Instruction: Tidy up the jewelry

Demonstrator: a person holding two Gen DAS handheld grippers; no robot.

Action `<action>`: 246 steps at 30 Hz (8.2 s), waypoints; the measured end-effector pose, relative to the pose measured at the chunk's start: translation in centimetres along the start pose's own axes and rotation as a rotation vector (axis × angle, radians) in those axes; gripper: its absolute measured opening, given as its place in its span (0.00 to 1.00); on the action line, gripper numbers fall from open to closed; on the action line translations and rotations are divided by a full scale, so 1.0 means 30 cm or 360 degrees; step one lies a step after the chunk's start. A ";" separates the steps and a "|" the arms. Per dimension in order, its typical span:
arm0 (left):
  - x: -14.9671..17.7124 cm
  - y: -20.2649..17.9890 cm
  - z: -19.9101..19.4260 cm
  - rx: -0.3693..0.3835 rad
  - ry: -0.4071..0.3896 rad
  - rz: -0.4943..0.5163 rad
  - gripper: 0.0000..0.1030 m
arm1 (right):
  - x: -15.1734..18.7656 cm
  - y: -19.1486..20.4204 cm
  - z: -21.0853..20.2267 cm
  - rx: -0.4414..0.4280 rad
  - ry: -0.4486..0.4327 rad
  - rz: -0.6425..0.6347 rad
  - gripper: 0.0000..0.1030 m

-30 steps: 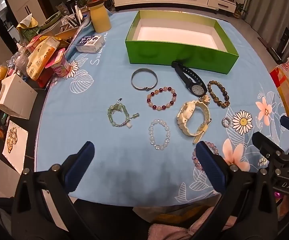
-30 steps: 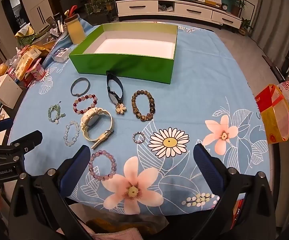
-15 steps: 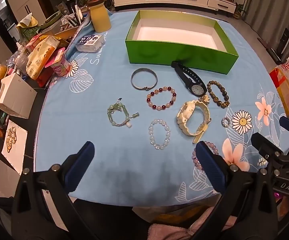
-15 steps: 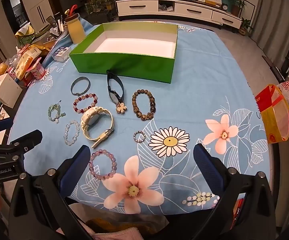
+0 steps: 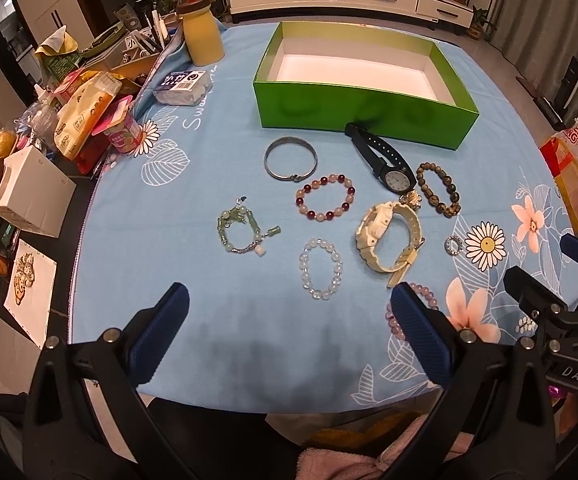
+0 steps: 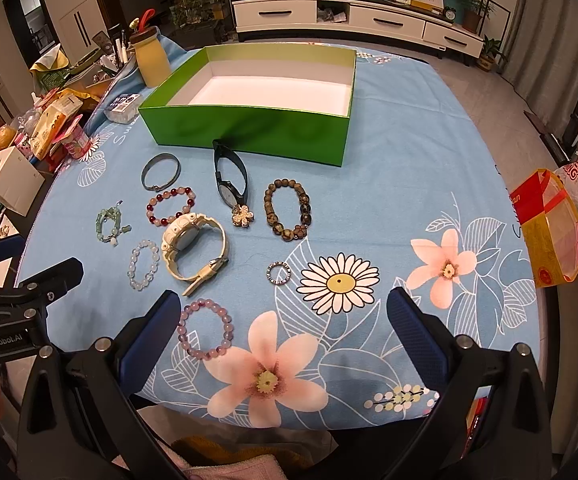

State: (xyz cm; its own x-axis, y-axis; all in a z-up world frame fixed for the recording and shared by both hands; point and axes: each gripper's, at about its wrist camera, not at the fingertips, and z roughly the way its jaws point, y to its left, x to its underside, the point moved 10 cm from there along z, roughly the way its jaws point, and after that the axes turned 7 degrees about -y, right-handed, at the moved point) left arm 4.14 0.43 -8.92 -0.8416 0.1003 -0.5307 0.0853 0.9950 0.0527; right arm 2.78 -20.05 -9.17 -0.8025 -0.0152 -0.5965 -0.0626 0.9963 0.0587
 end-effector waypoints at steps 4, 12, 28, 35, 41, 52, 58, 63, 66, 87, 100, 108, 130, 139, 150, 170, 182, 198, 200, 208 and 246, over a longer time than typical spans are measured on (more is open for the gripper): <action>0.001 0.000 0.000 0.0001 -0.0001 0.0002 0.98 | -0.004 0.000 -0.004 -0.0001 0.0001 -0.0001 0.99; 0.002 0.000 0.000 -0.0005 0.0000 0.0006 0.98 | 0.003 0.006 0.001 0.0002 0.0001 -0.0004 0.99; -0.006 0.007 -0.009 -0.0007 -0.0009 0.0005 0.98 | 0.003 0.008 -0.002 0.0007 0.0002 -0.0010 0.99; -0.008 0.009 -0.009 -0.0004 -0.0008 0.0004 0.98 | 0.005 0.009 -0.002 0.0007 0.0001 -0.0009 0.99; -0.009 0.012 -0.010 -0.0006 -0.0011 0.0003 0.98 | 0.006 0.009 -0.001 0.0007 0.0002 -0.0010 0.99; -0.008 0.013 -0.010 -0.0004 -0.0010 0.0002 0.98 | 0.005 0.011 0.000 0.0009 0.0002 -0.0012 0.99; -0.009 0.014 -0.010 -0.0004 -0.0012 0.0002 0.98 | 0.007 0.012 0.005 0.0009 0.0003 -0.0010 0.99; -0.003 0.010 -0.006 0.0003 -0.0011 -0.0005 0.98 | 0.009 0.009 0.006 0.0009 0.0005 -0.0006 0.99; 0.002 0.006 0.004 0.0019 -0.0001 -0.0018 0.98 | 0.013 0.001 0.010 0.0011 0.0010 0.0004 0.99; 0.067 0.083 0.105 0.0329 -0.0221 -0.0159 0.98 | 0.052 -0.095 0.081 -0.0236 -0.0239 0.0047 0.99; 0.132 -0.010 0.182 0.0355 -0.0292 -0.0005 0.98 | 0.149 -0.066 0.231 -0.0194 -0.0195 -0.0024 0.89; 0.113 -0.016 0.242 0.0371 -0.0299 -0.0065 0.75 | 0.126 -0.032 0.273 -0.0206 -0.0221 -0.0075 0.70; 0.085 -0.029 0.304 0.0246 -0.0415 0.0136 0.12 | 0.075 0.051 0.321 -0.0184 -0.0328 -0.0306 0.29; 0.083 -0.045 0.298 0.0379 -0.0353 0.0037 0.07 | 0.072 0.052 0.319 -0.0214 -0.0313 -0.0268 0.21; 0.024 -0.025 0.182 0.0496 -0.0442 -0.0094 0.07 | 0.034 0.029 0.233 -0.0243 -0.0390 -0.0210 0.20; -0.229 -0.028 -0.008 0.0599 -0.0675 -0.0102 0.07 | -0.192 0.012 0.088 -0.0279 -0.0639 -0.0177 0.21; -0.477 -0.050 0.013 0.0626 -0.0725 -0.0111 0.07 | -0.376 -0.024 0.095 -0.0295 -0.0751 -0.0104 0.21; -0.716 -0.129 0.312 0.0496 -0.0552 -0.0108 0.07 | -0.558 -0.063 0.359 -0.0339 -0.0602 0.0038 0.21; -0.723 -0.136 0.349 0.0471 -0.0527 -0.0098 0.07 | -0.566 -0.073 0.409 -0.0328 -0.0550 0.0056 0.22; -0.694 -0.097 0.381 0.0416 -0.0503 -0.0145 0.61 | -0.564 -0.152 0.386 -0.0326 -0.0592 0.0203 0.46; -0.014 0.043 0.171 0.0363 -0.0298 -0.0216 0.85 | -0.056 -0.098 0.115 -0.0341 -0.0458 0.0208 0.50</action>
State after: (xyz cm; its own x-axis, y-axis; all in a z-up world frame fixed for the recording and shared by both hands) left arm 7.35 1.68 -12.98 -0.7425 -0.0565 -0.6674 0.1139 0.9713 -0.2089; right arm 6.37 -22.65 -11.11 -0.6142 0.1654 -0.7716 -0.1181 0.9475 0.2971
